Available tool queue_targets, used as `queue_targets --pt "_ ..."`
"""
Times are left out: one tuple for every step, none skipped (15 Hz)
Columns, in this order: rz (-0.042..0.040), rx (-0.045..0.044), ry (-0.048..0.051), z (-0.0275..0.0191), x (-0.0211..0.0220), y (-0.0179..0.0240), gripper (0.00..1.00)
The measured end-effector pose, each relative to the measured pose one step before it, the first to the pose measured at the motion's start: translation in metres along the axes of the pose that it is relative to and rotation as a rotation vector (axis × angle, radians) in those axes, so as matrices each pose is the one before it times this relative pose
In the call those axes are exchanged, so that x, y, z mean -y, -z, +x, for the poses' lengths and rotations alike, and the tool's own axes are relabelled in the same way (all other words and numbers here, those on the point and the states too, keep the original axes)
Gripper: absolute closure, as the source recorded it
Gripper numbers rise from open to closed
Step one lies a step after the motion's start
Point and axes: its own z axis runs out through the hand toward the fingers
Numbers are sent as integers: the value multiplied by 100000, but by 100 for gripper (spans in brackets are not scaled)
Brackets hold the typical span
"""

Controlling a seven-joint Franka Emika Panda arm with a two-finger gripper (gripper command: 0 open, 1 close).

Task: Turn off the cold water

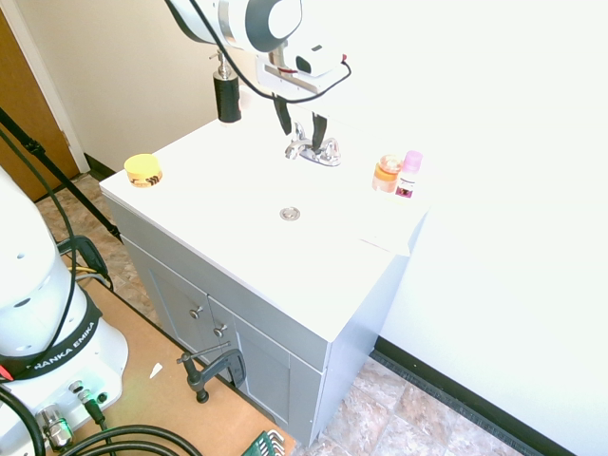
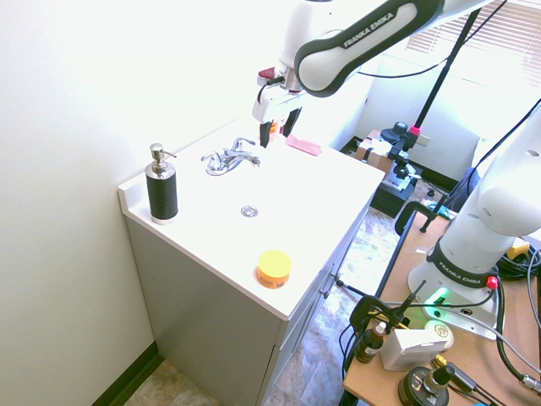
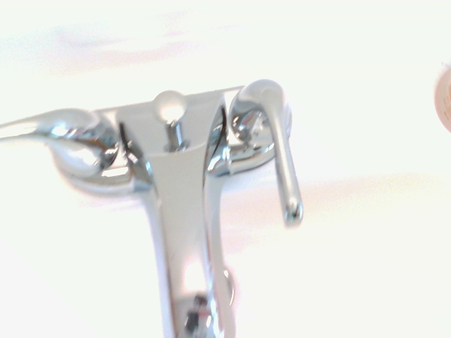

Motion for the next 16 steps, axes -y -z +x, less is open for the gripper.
queue_targets --pt "-37 -1602 -777 751 763 -850 0" --pt "-219 -1545 -536 590 667 -774 0" --pt "-569 -1493 77 415 539 -669 0" --pt "-792 -1481 54 207 363 -654 0" --pt "-730 -1075 -303 137 140 -531 0" --pt "-637 -680 -111 158 -5 -276 0" --pt "-403 -818 -120 317 -152 -41 0" --pt "-358 -1042 -116 525 -242 29 0" --pt "-381 -755 -237 472 -271 -19 0" --pt "-339 -792 2 426 -243 -16 0" --pt "-161 -647 -125 374 -150 36 0" --pt "10 -672 -128 370 -70 99 0" --pt "41 -696 15 347 -8 90 0" --pt "-21 -652 178 279 44 33 0" --pt "-44 -566 126 190 116 -26 0" --pt "-108 -995 362 171 281 -39 0"
